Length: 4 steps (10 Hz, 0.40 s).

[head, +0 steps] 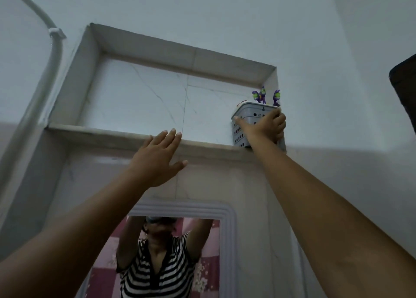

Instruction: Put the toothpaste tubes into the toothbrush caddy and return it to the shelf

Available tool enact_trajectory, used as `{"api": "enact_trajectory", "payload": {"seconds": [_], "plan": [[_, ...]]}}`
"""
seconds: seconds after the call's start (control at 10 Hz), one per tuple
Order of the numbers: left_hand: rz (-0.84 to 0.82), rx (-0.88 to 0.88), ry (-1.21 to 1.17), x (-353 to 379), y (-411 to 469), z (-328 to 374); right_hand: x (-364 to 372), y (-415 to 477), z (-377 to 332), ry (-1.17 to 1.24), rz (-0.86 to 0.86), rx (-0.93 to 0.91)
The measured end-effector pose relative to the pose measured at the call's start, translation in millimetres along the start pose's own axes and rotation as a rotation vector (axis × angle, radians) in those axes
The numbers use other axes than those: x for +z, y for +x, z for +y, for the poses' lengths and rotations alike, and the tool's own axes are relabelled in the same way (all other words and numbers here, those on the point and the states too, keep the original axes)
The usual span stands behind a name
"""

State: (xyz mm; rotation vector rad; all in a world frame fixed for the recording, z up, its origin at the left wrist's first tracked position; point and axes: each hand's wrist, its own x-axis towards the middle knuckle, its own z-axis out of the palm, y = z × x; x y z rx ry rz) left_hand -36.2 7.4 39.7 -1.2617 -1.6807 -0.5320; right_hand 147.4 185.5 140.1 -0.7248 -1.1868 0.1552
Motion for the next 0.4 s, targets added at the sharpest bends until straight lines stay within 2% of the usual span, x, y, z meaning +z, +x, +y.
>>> {"api": "enact_trajectory", "payload": {"seconds": [0.2,0.3,0.4], "plan": [[-0.03,-0.018,-0.01,-4,1,1,11,-18,23,-0.127,-0.131,-0.148],[-0.075,-0.026,-0.012,-8,-2,7,-3,-47,34,-0.12,-0.179,-0.237],[-0.005,-0.034,-0.043,-17,-22,15,-25,-89,36,0.022,-0.249,-0.366]]}}
